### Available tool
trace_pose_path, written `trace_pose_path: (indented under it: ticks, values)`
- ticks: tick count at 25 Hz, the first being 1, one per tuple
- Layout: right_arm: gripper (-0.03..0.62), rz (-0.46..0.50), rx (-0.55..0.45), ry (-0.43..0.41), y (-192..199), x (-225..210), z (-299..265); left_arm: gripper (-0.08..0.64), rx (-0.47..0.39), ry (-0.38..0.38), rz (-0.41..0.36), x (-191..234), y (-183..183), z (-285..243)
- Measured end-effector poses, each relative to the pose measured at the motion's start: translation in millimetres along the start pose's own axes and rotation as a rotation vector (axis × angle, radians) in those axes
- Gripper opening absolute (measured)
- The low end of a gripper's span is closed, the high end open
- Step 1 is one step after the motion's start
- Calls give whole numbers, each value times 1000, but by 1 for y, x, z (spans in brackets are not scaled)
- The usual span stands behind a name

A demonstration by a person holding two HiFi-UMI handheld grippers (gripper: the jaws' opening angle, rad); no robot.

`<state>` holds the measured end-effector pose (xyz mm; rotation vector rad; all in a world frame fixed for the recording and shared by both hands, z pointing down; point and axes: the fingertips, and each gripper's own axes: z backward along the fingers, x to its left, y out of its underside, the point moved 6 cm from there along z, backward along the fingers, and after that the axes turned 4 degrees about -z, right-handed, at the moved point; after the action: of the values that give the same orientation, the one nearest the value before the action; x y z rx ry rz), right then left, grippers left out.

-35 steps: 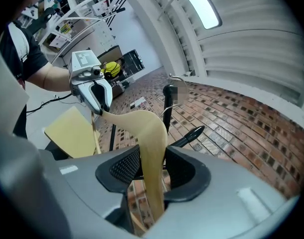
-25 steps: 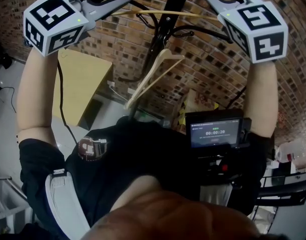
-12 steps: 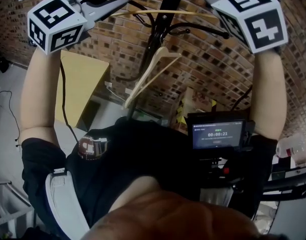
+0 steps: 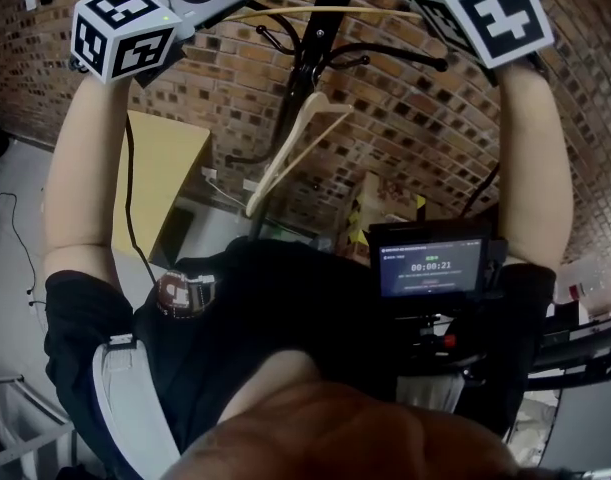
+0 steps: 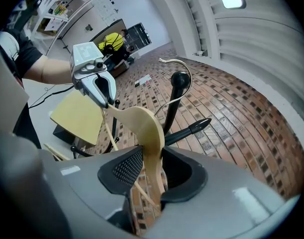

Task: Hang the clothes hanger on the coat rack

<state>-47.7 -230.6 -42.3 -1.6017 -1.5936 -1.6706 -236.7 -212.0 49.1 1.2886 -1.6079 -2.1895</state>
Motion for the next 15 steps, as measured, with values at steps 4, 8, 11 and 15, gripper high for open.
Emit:
trace_pose_path:
  ticks: [4,8,11,15]
  values:
    - [135,-5,6,-10,2,-4,-2,49,-3,4,9,-1,0,-3]
    - [132,-13,-28,-26,3,-4,3,49,13,4,-21,-3,-2,0]
    - [127,-21,-66,-30,4,-5,3,55,26,-40,-102,-4,-4,1]
    - [115,-40,-99,-56,5,-7,5,57,73,-123,-251,-5,-6,-3]
